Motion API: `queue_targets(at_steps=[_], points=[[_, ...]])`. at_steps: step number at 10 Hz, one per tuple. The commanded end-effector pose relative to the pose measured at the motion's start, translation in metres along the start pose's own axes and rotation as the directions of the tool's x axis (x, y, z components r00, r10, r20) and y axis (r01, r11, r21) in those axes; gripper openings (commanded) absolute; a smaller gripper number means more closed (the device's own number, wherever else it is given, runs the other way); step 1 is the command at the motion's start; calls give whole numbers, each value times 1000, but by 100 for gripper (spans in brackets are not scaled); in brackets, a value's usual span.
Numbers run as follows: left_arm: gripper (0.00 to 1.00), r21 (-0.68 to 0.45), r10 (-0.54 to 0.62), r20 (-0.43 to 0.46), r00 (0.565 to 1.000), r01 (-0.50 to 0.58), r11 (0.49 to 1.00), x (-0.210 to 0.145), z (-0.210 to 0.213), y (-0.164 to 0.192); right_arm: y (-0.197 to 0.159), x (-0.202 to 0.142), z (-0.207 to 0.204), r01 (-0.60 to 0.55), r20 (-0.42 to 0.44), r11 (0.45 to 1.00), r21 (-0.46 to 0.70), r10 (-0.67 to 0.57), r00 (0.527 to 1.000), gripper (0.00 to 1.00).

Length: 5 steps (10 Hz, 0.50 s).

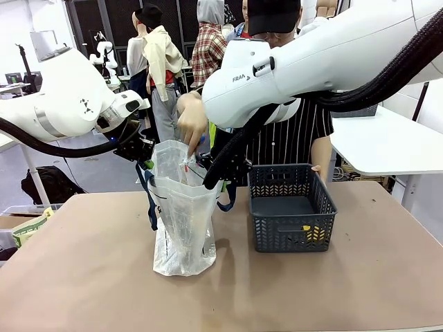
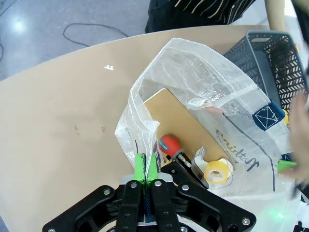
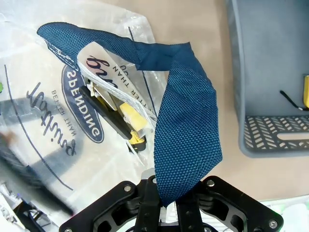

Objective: Transfer purchased items from the store into the shopping bag.
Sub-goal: Move the Reusable shopping bag to the right side of the table.

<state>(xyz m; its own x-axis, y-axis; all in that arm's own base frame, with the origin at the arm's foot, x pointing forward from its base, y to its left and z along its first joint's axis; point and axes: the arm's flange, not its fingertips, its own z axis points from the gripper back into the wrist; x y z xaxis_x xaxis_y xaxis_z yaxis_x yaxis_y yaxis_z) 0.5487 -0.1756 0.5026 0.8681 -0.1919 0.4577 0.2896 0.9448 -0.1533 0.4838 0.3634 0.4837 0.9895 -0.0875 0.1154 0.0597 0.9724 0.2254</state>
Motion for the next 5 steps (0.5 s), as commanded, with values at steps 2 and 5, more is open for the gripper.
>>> queue_targets(at_steps=[2,5], points=[[0,7,-1,-2,1000,1,1000,-1,0,1,-1,-1,0,1,1,1000,-1,-1,1000,0],[0,7,-1,-2,1000,1,1000,-1,0,1,-1,-1,0,1,1,1000,-1,-1,1000,0]])
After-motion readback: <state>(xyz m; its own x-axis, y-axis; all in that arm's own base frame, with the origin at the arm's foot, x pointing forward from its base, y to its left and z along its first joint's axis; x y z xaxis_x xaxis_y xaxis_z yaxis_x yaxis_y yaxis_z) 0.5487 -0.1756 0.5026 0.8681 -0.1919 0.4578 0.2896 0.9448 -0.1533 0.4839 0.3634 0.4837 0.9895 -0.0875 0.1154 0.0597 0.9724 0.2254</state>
